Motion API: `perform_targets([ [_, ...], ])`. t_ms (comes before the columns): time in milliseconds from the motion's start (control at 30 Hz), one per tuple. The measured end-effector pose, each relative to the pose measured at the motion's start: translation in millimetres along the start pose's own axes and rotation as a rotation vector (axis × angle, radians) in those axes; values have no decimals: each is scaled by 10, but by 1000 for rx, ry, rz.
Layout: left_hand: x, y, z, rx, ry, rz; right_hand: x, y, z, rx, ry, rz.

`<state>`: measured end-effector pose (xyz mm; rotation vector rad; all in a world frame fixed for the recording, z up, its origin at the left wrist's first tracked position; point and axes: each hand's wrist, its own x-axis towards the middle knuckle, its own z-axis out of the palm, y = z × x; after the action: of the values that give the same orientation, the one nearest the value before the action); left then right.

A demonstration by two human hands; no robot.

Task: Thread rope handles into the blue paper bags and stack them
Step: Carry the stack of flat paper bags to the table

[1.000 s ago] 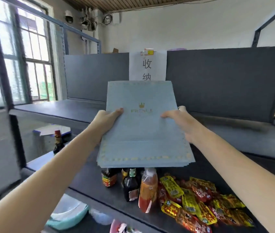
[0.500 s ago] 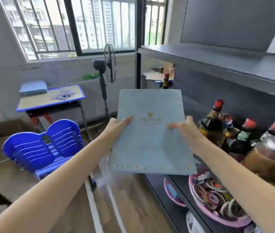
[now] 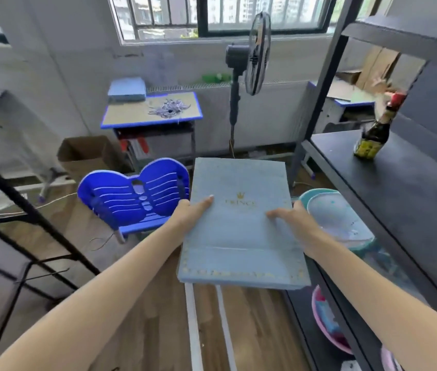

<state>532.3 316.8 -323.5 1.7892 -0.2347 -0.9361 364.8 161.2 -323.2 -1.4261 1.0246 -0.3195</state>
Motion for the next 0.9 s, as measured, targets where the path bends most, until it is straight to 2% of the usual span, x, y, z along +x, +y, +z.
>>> perform_targets([
  [233,677,267,-80,-12,115,-25,1009,-244,180,-37,-145,10],
  [567,1635,814,-226,-120,315,-12,2389,-972,528,-122,-306,-21],
  [900,3065,1388,-654,-241,350,5,3825,-1680,1108,-181,-346,-13],
])
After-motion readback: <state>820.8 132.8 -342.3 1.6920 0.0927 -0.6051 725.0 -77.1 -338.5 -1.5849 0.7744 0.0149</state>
